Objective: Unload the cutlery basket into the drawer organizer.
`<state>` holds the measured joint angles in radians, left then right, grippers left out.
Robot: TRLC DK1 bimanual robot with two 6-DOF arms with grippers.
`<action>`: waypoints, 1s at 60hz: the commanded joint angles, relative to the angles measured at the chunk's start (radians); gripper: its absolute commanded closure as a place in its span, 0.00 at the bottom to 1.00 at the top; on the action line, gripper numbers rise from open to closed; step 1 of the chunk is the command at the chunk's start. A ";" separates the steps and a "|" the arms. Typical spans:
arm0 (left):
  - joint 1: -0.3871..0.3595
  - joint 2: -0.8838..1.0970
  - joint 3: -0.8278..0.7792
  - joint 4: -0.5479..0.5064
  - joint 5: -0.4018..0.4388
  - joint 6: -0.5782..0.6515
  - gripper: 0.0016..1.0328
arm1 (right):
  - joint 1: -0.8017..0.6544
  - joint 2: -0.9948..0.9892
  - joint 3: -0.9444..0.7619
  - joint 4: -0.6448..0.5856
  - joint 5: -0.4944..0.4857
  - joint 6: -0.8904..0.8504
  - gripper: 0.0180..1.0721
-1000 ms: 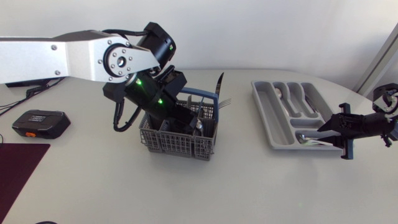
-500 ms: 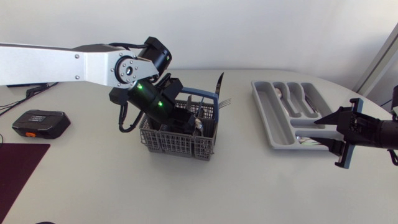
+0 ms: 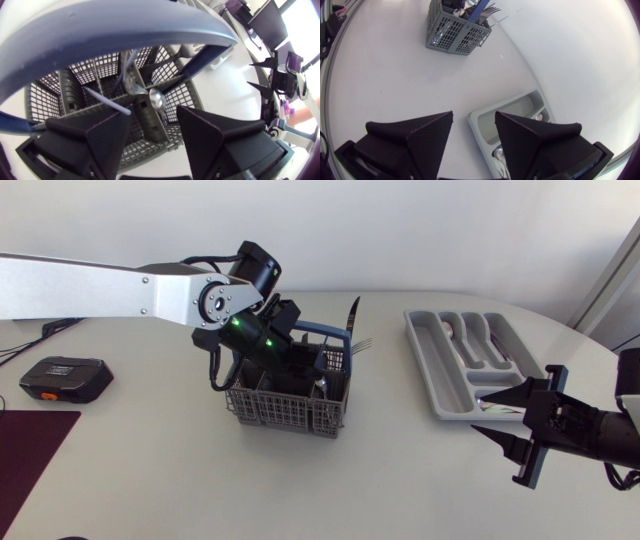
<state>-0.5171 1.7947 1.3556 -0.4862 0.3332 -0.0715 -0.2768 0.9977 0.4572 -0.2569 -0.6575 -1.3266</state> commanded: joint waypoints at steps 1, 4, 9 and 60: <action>0.005 0.034 -0.012 0.026 0.009 -0.030 0.47 | 0.011 -0.013 -0.035 0.011 -0.007 0.032 0.40; 0.005 0.040 -0.013 0.034 0.009 -0.030 0.47 | 0.016 -0.016 -0.046 0.016 -0.005 0.038 0.40; 0.003 0.048 -0.021 0.061 0.012 -0.037 0.48 | 0.027 -0.024 -0.058 0.022 -0.005 0.049 0.40; -0.024 0.069 -0.084 0.120 0.053 -0.054 0.71 | 0.054 -0.054 -0.094 0.050 0.004 0.072 0.40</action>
<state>-0.5270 1.8317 1.3220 -0.3454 0.3637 -0.0978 -0.2298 0.9482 0.3920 -0.2119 -0.6544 -1.2785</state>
